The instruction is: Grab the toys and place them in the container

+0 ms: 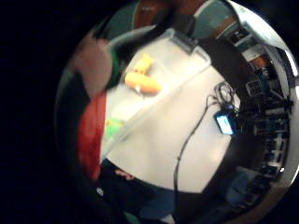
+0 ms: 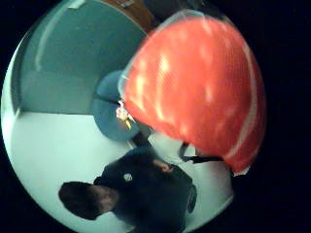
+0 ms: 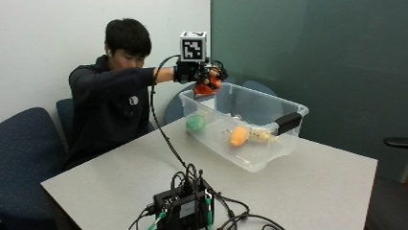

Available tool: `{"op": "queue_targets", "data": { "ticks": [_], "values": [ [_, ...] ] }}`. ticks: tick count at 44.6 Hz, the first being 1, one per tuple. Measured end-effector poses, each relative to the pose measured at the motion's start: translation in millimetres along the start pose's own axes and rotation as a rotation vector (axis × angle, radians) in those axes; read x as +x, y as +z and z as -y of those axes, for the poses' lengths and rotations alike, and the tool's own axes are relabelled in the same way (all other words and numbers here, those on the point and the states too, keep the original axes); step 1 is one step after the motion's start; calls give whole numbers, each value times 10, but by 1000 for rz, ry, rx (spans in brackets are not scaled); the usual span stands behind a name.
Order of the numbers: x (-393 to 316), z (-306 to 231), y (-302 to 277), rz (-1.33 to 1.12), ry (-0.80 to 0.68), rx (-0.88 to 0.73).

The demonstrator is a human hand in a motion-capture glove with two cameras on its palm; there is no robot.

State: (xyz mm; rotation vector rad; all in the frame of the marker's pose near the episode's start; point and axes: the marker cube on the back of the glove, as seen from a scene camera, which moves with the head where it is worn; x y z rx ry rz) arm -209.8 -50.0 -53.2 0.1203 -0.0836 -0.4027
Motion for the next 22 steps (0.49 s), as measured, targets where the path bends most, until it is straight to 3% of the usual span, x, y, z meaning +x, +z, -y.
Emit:
{"op": "queue_targets", "data": {
  "ticks": [2,7,13,17,22],
  "values": [
    [-151,33,68,104,43,-18],
    [-322,-68,276,113,-50,45],
    [534,-94,16,254,83,185],
    [691,-388,132,134,28,317],
    [1251,-444,154,-75,66,446]
  ]
}}
